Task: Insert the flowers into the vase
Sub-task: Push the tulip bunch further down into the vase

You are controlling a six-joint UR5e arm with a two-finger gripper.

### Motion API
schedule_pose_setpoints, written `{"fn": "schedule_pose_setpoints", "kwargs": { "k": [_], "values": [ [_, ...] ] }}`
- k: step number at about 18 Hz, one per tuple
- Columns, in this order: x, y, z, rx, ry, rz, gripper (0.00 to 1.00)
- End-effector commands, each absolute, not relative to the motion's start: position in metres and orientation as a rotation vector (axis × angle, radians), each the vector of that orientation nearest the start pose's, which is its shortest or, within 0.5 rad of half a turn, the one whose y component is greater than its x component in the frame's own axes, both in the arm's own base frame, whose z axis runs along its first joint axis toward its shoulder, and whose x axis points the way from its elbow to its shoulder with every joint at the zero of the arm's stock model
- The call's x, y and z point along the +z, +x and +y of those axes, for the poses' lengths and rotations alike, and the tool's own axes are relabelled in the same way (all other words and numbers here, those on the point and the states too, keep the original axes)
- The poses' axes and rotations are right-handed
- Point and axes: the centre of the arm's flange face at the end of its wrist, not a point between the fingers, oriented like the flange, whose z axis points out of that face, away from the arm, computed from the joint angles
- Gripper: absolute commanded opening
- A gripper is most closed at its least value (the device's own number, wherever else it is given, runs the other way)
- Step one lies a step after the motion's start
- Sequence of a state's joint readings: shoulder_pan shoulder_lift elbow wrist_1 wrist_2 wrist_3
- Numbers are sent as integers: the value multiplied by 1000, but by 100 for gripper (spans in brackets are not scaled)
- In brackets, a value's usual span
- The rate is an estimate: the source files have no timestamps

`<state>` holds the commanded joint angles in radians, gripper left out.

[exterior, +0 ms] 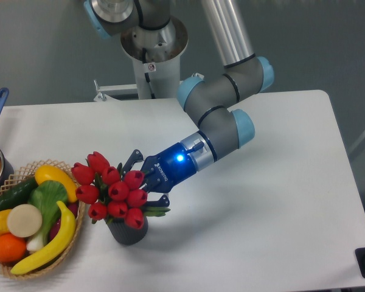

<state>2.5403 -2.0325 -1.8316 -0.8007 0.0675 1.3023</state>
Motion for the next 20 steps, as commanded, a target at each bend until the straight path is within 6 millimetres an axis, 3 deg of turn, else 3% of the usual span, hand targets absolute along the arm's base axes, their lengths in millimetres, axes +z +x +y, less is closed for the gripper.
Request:
{"fn": "schedule_pose_setpoints", "kwargs": {
  "k": [12,20],
  "values": [
    [271,-355,517,-612,-1692,301,33],
    [258,-346,510,-597,-1688,322,34]
  ]
}}
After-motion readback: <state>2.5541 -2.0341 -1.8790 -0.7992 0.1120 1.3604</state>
